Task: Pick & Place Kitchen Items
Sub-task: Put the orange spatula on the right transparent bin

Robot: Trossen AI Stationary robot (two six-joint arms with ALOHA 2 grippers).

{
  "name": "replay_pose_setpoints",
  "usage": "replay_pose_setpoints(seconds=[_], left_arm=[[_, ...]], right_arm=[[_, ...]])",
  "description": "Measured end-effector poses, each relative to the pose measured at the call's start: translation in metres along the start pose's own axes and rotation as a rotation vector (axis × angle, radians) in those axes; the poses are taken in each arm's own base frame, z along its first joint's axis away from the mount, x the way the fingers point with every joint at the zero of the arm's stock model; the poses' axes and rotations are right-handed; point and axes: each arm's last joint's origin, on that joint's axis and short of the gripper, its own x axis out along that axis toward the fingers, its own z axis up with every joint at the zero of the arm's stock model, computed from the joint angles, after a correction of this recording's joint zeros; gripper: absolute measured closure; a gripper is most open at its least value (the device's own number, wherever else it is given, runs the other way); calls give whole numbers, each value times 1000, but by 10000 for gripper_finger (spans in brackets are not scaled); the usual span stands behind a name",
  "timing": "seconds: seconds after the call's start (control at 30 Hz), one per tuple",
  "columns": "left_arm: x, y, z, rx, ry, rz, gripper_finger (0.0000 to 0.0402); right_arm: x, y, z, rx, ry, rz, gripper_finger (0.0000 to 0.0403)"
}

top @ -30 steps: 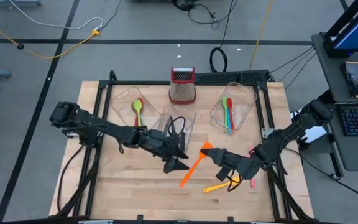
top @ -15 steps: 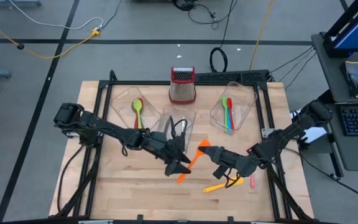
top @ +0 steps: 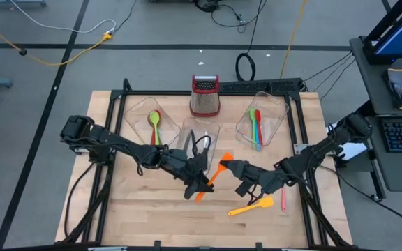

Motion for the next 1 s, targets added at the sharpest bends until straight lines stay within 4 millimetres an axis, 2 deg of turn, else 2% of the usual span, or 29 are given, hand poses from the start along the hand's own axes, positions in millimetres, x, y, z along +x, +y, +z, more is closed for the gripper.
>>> replay_pose_setpoints(seconds=[0.07,0.13,0.3,0.4,0.63,1.0], left_arm=[[0,0,0,19,3,4,346],[0,2,-1,17,14,15,379],[0,4,-3,48,20,41,369],[0,7,-4,72,15,95,385],[-1,9,-1,136,-16,149,386],[-2,13,0,154,-23,176,388]], right_arm=[[0,0,0,-7,1,1,387],[-1,0,0,-15,9,3,386],[-1,-2,0,59,-1,-13,359],[0,-4,0,188,-4,-30,340],[-6,-5,2,415,81,-58,300],[-21,-3,10,501,163,-84,218]])
